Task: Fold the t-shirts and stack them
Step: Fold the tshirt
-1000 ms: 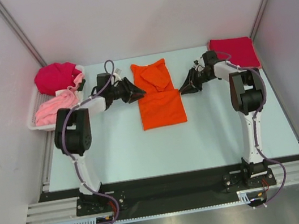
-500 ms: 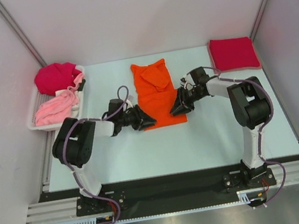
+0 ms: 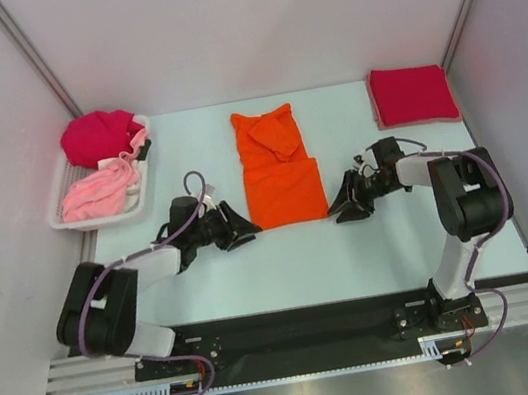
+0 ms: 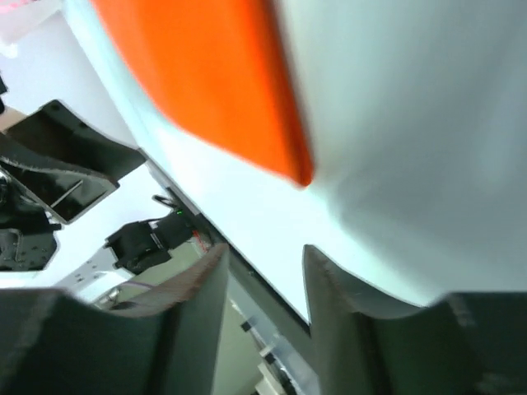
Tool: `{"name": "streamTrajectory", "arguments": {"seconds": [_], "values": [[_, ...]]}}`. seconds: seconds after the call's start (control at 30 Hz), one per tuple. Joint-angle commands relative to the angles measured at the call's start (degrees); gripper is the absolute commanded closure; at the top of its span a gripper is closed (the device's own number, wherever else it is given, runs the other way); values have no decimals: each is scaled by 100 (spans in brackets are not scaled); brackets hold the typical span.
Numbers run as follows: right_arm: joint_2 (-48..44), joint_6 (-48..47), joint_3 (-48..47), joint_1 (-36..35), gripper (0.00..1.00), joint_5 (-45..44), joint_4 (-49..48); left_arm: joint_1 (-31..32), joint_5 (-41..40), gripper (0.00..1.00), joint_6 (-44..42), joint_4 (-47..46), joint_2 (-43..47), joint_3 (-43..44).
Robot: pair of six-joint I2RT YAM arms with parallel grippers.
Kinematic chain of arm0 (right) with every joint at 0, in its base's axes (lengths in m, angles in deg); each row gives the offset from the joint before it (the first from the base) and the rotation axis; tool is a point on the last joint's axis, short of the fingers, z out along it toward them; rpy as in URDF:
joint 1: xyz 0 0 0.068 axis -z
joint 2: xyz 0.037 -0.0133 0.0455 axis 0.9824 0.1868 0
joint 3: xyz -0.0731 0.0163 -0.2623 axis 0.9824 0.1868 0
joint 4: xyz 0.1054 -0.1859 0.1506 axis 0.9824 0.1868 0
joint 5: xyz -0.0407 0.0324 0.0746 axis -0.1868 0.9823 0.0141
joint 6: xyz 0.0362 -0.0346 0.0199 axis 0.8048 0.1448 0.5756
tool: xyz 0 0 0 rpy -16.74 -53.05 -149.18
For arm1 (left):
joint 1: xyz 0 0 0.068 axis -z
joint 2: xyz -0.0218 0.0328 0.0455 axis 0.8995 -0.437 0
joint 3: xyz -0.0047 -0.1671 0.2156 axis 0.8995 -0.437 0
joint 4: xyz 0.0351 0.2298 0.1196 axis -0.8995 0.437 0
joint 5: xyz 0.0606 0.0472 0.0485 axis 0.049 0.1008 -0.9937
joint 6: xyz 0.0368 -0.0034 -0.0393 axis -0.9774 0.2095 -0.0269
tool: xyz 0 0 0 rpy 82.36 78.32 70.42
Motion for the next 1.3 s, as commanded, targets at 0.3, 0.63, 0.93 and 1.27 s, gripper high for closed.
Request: {"name": "streamTrajectory", "arguments": {"seconds": [0.3, 0.63, 0.93, 1.27], "values": [[-846, 2709, 1440, -180, 48, -1054, -2803, 99, -1466, 35, 2175, -1120, 458, -1012], [-627, 3368, 1422, -435, 51, -1881, -2952, 468, -2222, 44, 2853, -903, -378, -504], [-477, 3930, 1580, -585, 61, -2128, -3286, 495, -2548, 52, 3117, -392, -562, -328], [-266, 4213, 1686, -594, 64, -2049, -3647, 495, -2452, 65, 3197, -568, -967, -126]]}}
